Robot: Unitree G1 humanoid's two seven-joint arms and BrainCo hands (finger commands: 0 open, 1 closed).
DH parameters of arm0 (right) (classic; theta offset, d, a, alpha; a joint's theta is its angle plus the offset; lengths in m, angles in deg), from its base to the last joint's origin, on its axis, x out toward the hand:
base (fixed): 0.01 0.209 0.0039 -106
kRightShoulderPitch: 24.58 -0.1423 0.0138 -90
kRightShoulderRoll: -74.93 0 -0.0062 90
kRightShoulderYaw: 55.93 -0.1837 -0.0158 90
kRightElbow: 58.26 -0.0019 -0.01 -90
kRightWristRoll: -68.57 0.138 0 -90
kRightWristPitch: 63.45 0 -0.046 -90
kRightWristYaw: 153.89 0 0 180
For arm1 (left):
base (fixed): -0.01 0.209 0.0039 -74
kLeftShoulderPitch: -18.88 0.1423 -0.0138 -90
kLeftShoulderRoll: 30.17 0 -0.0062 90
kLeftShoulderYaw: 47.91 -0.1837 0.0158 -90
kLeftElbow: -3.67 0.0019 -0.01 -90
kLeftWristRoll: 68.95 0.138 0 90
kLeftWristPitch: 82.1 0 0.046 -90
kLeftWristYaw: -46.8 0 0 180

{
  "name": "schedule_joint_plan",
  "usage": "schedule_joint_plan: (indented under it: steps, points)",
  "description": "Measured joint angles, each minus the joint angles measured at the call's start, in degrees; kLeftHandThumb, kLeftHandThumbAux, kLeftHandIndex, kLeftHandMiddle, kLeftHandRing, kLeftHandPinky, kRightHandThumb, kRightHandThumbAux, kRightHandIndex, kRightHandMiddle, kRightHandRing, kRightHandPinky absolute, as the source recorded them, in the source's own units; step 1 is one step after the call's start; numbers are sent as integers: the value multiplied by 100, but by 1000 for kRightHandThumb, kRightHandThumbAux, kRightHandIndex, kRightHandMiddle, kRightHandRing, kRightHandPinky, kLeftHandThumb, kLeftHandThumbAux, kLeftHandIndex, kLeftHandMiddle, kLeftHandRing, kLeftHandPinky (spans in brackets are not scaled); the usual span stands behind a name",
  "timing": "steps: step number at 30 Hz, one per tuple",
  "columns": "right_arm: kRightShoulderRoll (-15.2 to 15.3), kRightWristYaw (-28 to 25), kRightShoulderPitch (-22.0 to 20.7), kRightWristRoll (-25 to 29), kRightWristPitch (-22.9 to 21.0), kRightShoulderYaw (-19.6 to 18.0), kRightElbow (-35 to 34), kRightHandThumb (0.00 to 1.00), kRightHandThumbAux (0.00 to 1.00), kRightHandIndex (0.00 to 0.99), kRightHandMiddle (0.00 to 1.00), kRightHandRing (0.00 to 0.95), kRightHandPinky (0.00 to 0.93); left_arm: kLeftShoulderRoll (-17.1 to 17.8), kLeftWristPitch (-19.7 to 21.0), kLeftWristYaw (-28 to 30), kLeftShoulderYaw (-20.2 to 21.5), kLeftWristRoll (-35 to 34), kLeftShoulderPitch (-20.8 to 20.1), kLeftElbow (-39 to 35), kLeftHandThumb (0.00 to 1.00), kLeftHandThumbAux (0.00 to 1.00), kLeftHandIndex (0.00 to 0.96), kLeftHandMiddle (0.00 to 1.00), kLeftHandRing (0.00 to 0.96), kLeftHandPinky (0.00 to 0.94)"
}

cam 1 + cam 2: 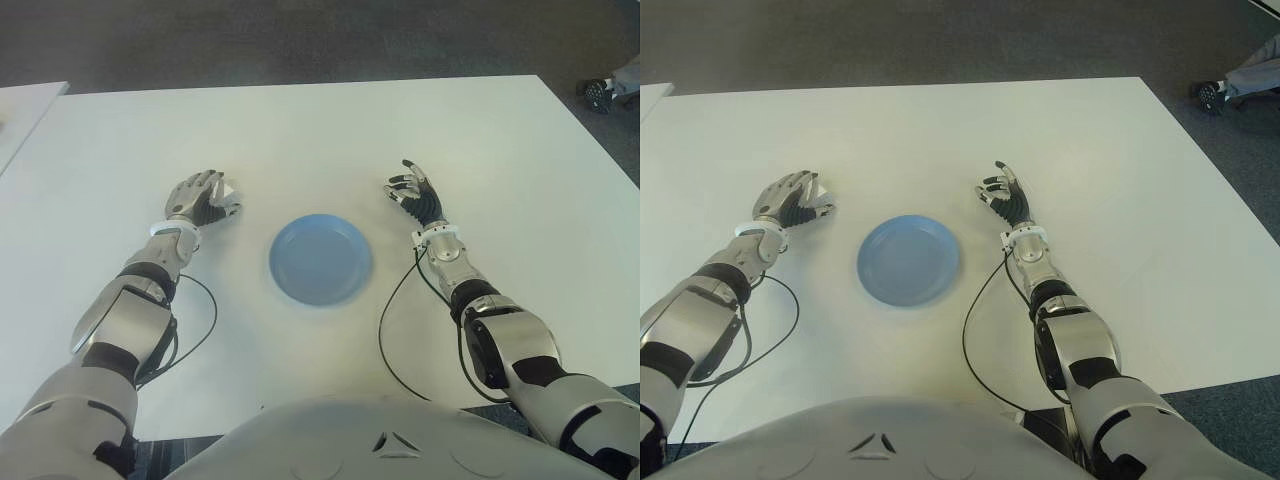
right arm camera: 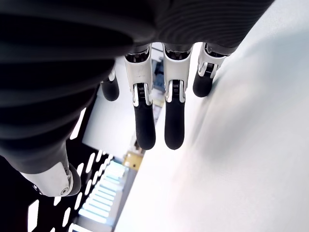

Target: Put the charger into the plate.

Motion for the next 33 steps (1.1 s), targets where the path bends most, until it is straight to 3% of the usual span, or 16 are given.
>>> schedule_joint_plan:
  steps: [11,15,19,21,23,25,29,31,33]
  points:
    - [3,-18,-2,1,0,-2,0,0,628,66,334,312,236,-13,0,0,71,-36,22,-1,53,484,0,0,23,69]
    - [3,-19,-2,1,0,-2,0,0,623,64,334,313,241,-21,-8,0,117,-56,41,-5,96,474,0,24,55,144]
    - [3,-19,-4,1,0,-2,0,0,615,63,332,312,238,-24,-51,0,159,-104,58,-16,259,465,151,201,236,309]
    - [3,-19,-4,0,0,-2,0,0,613,62,332,312,236,-22,-76,-10,187,-117,58,-20,313,464,211,354,382,422]
    - [3,-19,-4,0,0,-2,0,0,612,61,332,313,242,-16,-82,-89,198,-114,52,-25,393,479,365,548,553,563]
    - [3,-19,-4,0,0,-2,0,0,612,61,332,313,245,-18,-71,-262,177,-87,55,-25,428,489,442,629,625,621]
    - [4,-20,-4,0,0,-2,0,0,608,60,327,312,248,-31,32,-529,134,1,62,-19,534,558,591,728,720,637]
    - [5,-23,-4,1,0,-3,1,0,607,60,325,311,250,-54,125,-553,147,1,58,-14,560,579,621,745,736,633]
    - [5,-28,-4,1,0,-4,1,0,601,60,322,310,249,-87,188,-551,180,-18,42,-15,637,635,533,755,748,644]
